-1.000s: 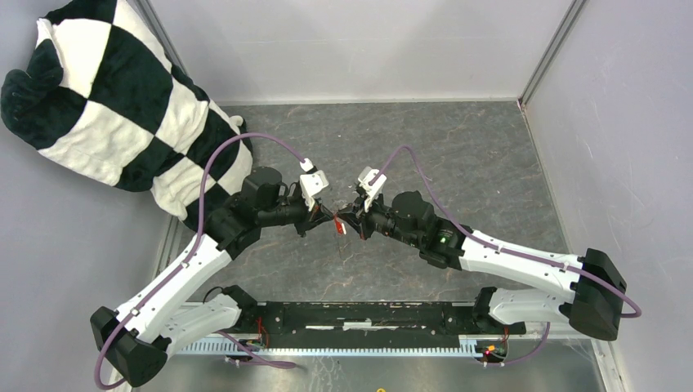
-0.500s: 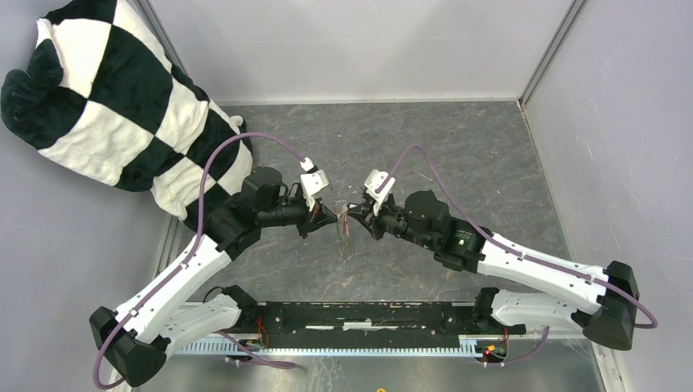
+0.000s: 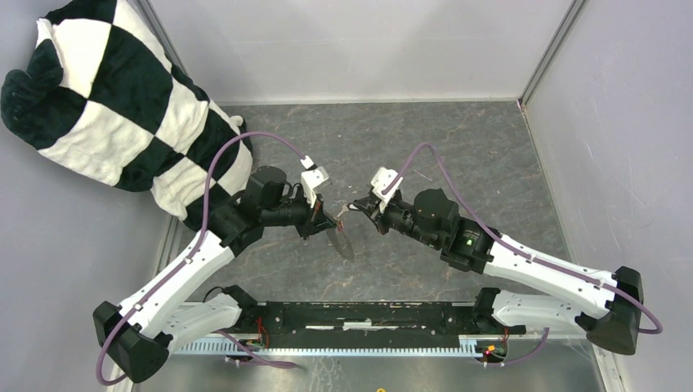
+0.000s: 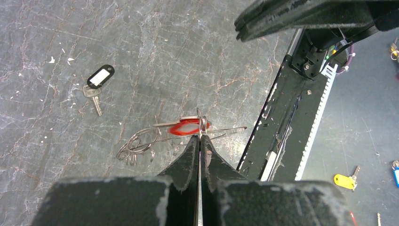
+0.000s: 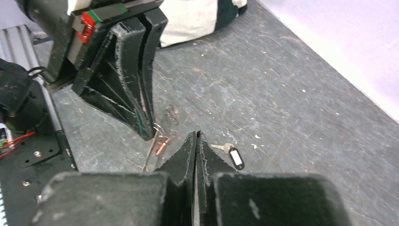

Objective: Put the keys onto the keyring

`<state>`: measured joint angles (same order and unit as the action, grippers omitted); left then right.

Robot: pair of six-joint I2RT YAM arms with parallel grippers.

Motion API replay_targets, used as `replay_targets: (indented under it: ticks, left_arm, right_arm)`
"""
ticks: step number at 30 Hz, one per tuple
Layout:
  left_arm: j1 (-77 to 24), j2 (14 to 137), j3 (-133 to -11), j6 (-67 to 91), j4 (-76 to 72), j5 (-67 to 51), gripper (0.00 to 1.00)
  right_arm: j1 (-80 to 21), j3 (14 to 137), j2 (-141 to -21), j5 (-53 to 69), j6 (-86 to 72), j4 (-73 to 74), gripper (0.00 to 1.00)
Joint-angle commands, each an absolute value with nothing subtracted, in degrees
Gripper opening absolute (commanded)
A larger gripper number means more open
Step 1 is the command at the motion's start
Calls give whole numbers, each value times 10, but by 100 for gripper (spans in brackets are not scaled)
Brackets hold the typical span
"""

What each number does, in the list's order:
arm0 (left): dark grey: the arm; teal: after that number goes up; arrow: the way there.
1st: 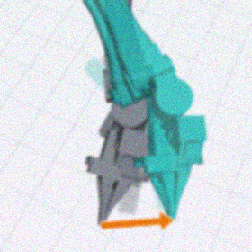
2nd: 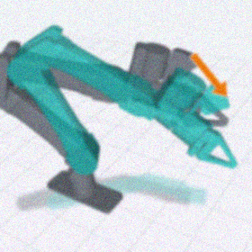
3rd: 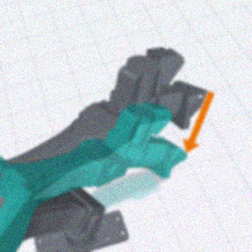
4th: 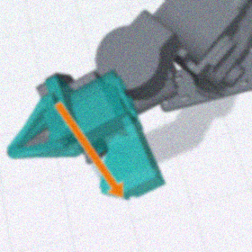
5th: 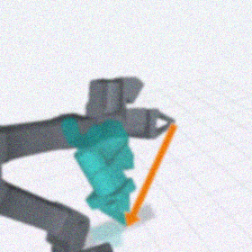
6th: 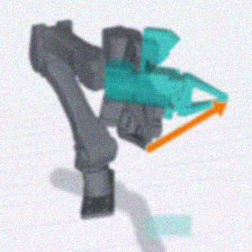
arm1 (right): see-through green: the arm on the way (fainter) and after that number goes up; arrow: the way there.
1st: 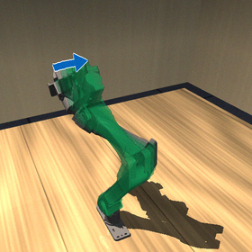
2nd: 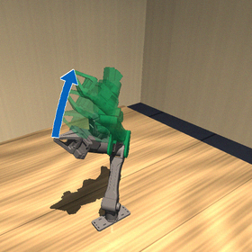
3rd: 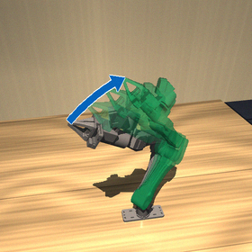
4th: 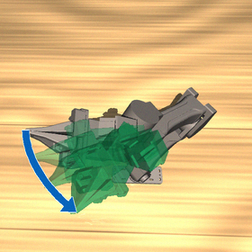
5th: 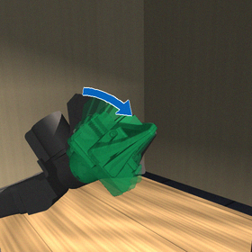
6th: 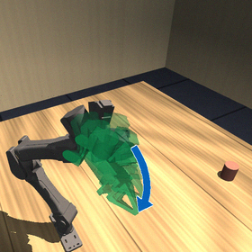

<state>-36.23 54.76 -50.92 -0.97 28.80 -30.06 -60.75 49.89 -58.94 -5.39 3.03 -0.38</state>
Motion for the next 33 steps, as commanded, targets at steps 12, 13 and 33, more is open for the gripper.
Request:
replay_targets:
  ticks: [12, 13, 33]
  left_arm:
    - [-361, 453, -514, -132, 229, -436, 2]
    - [-361, 449, -515, -142, 230, -462, 2]
    - [-361, 467, -532, -135, 245, -498, 2]
  right_arm:
    - [-554, 477, -564, 248, 60, -77, 39]
    - [-536, 479, -563, 276, 58, -78, 40]
    - [-497, 556, -650, 506, -18, -89, 45]
